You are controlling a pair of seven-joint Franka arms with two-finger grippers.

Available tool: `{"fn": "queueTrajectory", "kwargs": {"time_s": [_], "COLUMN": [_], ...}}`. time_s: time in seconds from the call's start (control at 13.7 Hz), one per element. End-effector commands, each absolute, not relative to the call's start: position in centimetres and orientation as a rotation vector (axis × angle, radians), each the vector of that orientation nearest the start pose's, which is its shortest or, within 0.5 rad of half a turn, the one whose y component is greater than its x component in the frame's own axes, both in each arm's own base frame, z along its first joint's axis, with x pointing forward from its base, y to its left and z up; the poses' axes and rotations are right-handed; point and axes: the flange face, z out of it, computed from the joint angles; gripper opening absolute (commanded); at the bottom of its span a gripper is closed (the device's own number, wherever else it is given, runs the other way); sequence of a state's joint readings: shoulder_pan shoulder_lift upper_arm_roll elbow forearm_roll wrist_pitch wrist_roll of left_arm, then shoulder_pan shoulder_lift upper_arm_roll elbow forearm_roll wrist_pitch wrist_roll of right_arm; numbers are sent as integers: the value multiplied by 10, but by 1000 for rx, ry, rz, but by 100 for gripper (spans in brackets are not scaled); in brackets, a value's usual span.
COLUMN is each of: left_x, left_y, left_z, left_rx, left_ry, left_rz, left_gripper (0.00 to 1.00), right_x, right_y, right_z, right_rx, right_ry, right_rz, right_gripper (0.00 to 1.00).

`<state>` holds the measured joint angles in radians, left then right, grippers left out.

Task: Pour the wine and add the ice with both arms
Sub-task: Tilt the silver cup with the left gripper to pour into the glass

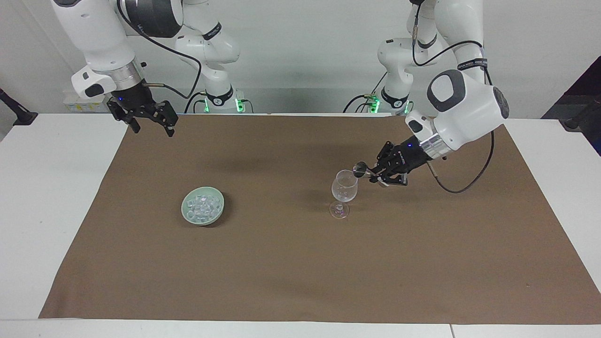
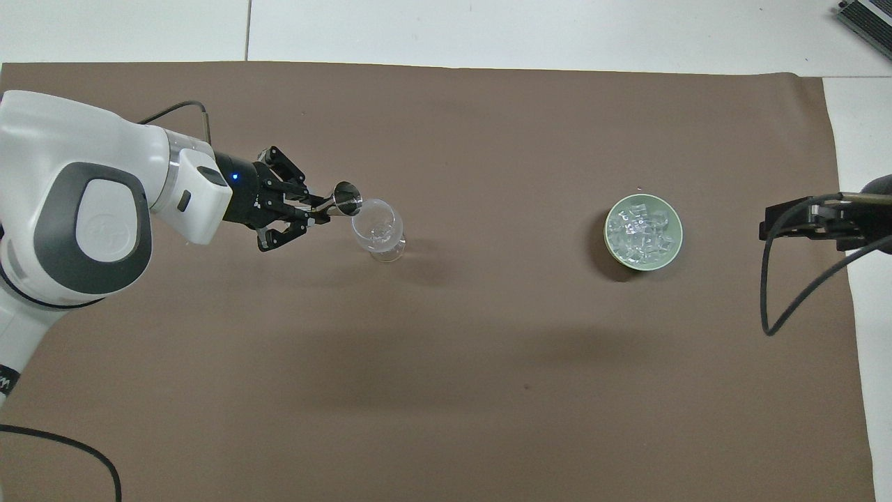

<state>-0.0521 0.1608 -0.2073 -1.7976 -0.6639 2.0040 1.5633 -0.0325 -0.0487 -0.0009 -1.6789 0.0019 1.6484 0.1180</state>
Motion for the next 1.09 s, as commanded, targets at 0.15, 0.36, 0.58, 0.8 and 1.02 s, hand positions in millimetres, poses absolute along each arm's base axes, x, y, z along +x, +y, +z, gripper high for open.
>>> {"fn": "queueTrajectory", "kwargs": {"time_s": [0.15,0.36,0.58,0.8,1.02], "left_x": [581,579,577,573,571], "left_y": [-204,-204,-204,-211,-216], "left_z": [481,488,493,491,489], "left_rx": [-2544,-2540,-2548,-2560,-2561], "left_ry": [2403,2385,2345,2313,2254], "left_rz": [-690,-676,-635,-568,-471], "left_gripper": [0,0,0,0,0], "right_x": [541,541,541,541,541], "right_y": [-19,-19,-19,-19,-19], "right_z": [611,611,611,611,611], "right_rx": [-3103,-3103,-3103,-3103,-3103], "right_ry": [211,211,211,213,211], "right_rz": [-44,-44,-44,-44,-44], "right_gripper": [100,100,100,100,100]}}
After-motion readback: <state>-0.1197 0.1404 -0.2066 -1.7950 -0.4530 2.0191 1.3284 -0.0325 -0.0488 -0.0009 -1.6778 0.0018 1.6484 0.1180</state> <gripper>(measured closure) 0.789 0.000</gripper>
